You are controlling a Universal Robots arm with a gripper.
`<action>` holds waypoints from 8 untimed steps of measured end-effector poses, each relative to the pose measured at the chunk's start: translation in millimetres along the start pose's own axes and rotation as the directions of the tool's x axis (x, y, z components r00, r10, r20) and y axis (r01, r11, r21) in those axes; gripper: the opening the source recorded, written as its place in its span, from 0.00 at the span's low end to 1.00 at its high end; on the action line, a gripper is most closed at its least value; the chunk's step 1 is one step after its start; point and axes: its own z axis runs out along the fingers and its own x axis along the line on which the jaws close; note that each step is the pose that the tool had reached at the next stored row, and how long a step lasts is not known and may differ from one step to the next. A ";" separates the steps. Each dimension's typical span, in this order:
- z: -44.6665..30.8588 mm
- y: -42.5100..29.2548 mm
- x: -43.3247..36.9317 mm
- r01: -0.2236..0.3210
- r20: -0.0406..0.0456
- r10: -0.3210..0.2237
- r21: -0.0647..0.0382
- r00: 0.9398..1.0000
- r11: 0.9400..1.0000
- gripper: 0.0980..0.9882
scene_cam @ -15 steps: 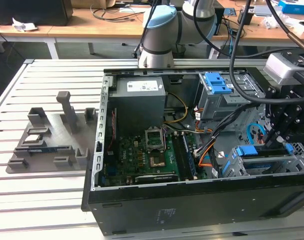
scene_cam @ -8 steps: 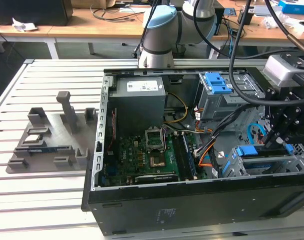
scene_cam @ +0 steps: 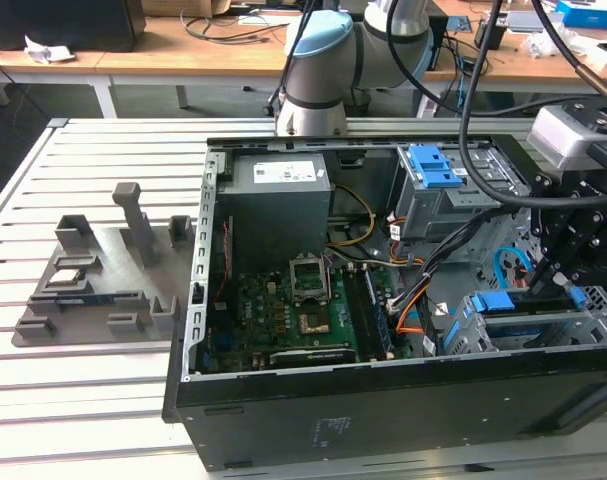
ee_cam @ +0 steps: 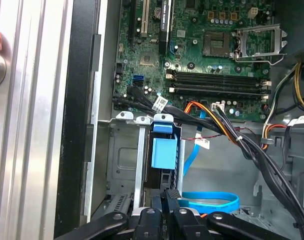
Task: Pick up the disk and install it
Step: 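Insert the second disk wire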
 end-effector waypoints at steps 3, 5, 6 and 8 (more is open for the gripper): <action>0.8 0.2 2.9 0.000 0.000 0.000 0.000 1.000 1.000 0.07; 1.4 0.4 5.1 0.000 0.000 0.000 0.000 1.000 1.000 0.07; 1.6 0.4 5.1 0.000 0.000 0.000 0.000 1.000 1.000 0.07; 2.3 0.4 4.7 0.000 0.001 0.000 0.000 1.000 1.000 0.07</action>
